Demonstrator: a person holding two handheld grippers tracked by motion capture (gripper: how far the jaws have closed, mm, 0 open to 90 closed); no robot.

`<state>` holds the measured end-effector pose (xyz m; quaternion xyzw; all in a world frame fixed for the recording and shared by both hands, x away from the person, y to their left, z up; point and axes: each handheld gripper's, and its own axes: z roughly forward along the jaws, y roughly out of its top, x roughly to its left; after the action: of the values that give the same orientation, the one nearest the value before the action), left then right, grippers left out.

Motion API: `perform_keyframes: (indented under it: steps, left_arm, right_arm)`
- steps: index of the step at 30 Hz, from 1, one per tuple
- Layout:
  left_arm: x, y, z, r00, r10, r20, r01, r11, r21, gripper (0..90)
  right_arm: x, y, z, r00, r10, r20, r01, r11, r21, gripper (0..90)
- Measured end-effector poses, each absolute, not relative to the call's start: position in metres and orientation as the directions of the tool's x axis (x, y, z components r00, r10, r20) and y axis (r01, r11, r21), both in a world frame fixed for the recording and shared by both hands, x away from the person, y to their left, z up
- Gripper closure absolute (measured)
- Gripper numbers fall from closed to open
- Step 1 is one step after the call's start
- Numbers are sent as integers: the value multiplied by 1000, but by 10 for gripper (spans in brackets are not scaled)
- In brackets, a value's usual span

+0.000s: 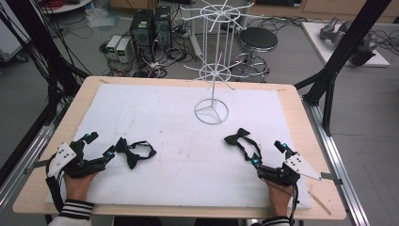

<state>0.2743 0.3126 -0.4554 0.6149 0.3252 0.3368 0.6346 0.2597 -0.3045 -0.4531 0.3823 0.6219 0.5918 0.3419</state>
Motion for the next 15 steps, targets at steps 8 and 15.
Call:
perform_keyframes:
  steps: [8, 15]
  left_arm:
    - [274, 312, -455, 561, 828, 0, -25, 17, 1000, 145]
    - [274, 312, -455, 558, 830, 4, -29, 15, 999, 145]
  right_arm:
    - [259, -305, -453, -474, 880, 32, 76, 4, 997, 38]
    - [261, -306, -453, -472, 881, 30, 74, 5, 997, 38]
